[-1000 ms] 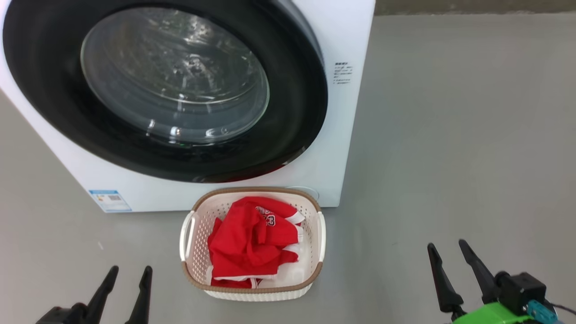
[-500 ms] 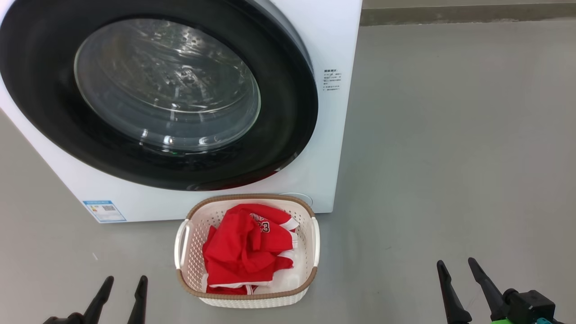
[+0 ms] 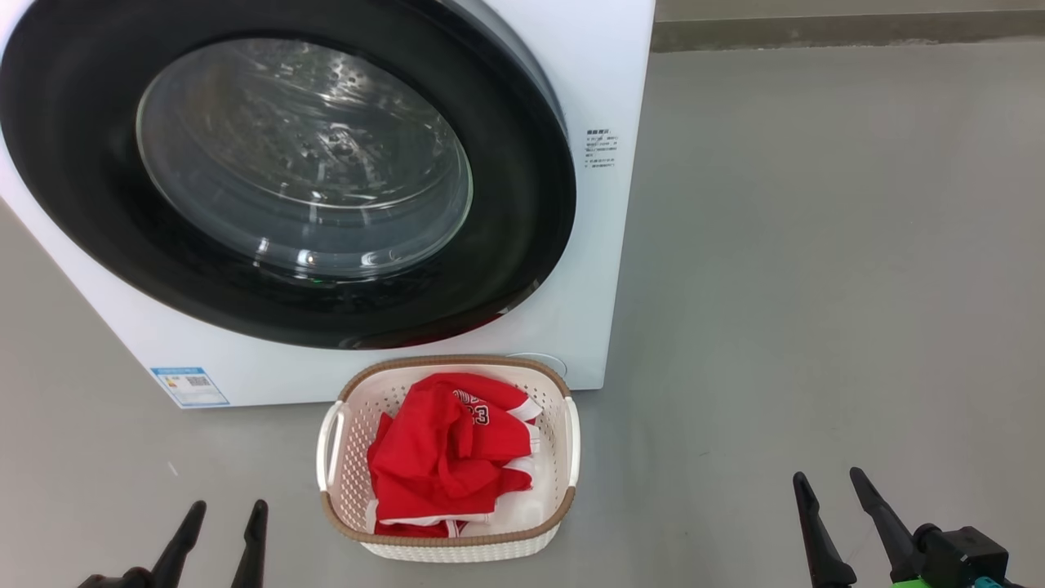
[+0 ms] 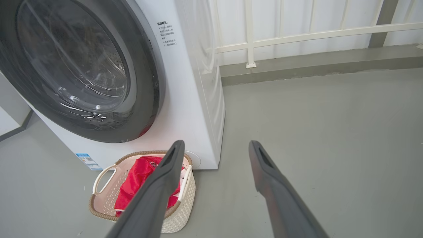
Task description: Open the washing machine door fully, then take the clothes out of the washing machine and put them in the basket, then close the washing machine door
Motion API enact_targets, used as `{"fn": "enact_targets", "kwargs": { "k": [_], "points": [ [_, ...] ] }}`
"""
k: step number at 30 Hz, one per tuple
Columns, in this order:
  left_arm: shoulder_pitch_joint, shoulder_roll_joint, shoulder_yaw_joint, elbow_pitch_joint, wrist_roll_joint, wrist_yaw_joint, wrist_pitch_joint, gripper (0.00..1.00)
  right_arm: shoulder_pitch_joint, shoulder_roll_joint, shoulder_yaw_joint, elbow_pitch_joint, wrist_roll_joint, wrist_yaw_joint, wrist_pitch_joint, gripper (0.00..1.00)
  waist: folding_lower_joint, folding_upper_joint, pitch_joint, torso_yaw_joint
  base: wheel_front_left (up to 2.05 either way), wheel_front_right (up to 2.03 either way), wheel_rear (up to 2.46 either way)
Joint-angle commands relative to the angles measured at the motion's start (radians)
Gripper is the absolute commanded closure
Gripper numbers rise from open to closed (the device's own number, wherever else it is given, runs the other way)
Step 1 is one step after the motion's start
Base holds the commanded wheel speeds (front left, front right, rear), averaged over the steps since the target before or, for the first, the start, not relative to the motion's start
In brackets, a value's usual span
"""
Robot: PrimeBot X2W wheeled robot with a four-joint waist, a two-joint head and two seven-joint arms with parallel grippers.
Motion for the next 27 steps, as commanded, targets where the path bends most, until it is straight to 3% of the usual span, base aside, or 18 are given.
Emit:
{"fn": "enact_targets", "kwargs": {
  "k": [1, 3, 4, 11, 16, 20, 27],
  "points": [
    [-0.022, 0.023, 0.039, -0.022, 0.01, -0.006, -0.009, 0.0, -0.016, -0.012, 0.023, -0.026, 0.012, -0.001, -0.006, 0.0, 0.0, 0.0, 0.0, 0.0, 0.0, 0.0, 0.0],
    [-0.022, 0.024, 0.04, -0.021, 0.009, -0.006, -0.009, 0.0, -0.017, -0.012, 0.024, -0.026, 0.013, -0.001, -0.006, 0.0, 0.0, 0.0, 0.001, 0.001, 0.0, 0.0, 0.0],
    [0.0, -0.002, -0.001, 0.003, -0.001, 0.0, 0.001, 1.0, 0.0, 0.0, 0.002, 0.003, 0.001, 0.0, 0.0, 1.0, 0.0, 0.0, 0.0, 0.001, 0.0, 0.0, 0.0],
    [0.012, -0.044, -0.013, 0.05, -0.019, 0.001, 0.011, 1.0, 0.008, 0.013, 0.006, 0.056, 0.02, 0.0, 0.005, 1.0, 0.0001, 0.0, 0.0, 0.0, 0.0, 0.0, 0.0],
    [0.007, -0.05, -0.006, 0.045, -0.067, 0.001, 0.026, 1.0, 0.0, 0.009, 0.005, 0.051, 0.075, 0.0, 0.017, 1.0, 0.0023, 0.0, -0.003, 0.0, 0.0, 0.0, 0.0],
    [0.002, -0.055, -0.001, 0.042, -0.105, 0.001, 0.037, 1.0, -0.008, 0.007, 0.004, 0.05, 0.118, 0.0, 0.027, 1.0, 0.0002, 0.0, -0.002, 0.0, 0.0, 0.0, 0.0],
    [-0.007, -0.063, 0.009, 0.037, -0.171, 0.0, 0.057, 1.0, -0.022, 0.003, 0.002, 0.046, 0.193, 0.0, 0.045, 1.0, 0.0, 0.0, -0.002, 0.0, 0.0, 0.0, 0.0]
  ]
}}
